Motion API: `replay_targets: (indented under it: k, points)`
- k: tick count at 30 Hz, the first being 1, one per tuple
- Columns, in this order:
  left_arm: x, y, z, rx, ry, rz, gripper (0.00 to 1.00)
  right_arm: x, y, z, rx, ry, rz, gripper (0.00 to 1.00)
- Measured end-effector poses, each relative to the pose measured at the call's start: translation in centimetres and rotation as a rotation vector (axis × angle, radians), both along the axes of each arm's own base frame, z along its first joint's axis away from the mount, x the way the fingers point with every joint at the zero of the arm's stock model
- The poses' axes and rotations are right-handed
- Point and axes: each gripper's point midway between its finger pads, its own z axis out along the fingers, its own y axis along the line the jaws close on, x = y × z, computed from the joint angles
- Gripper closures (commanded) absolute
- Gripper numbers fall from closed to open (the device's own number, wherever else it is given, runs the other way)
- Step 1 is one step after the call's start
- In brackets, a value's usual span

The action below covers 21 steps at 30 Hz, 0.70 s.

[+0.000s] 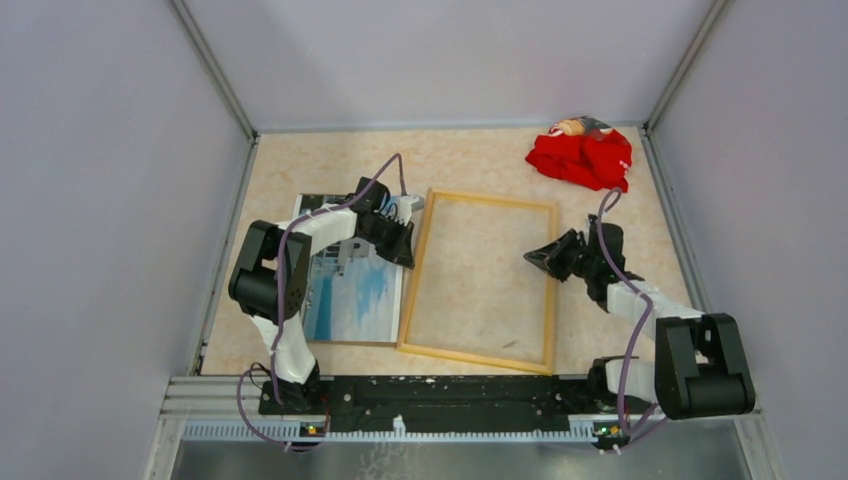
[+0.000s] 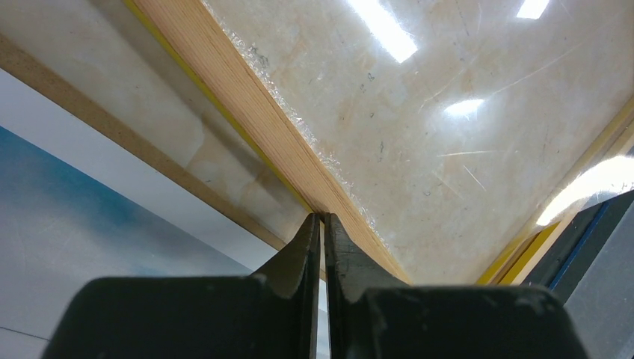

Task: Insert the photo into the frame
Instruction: Place the photo frame item in the photo frame.

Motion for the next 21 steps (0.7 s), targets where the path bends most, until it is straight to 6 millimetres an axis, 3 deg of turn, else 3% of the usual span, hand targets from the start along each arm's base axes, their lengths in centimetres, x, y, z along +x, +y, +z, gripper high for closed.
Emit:
replay_targets:
  k: [3,12,21]
  points:
    - [0.0,0.0,0.0,0.0,0.0,0.0,0.91,0.0,0.4,1.0,0.038,-0.011,-0.002,1.0]
    - [0.0,0.1,0.0,0.001,0.002,0.004,0.92,0.2,3.2,6.4,0.187,-0.126,0.015,1.0]
    - [0.1,0.2,0.0,0.001,0.003,0.007,0.93,0.1,4.5,9.3,0.284,-0.167,0.02,1.0]
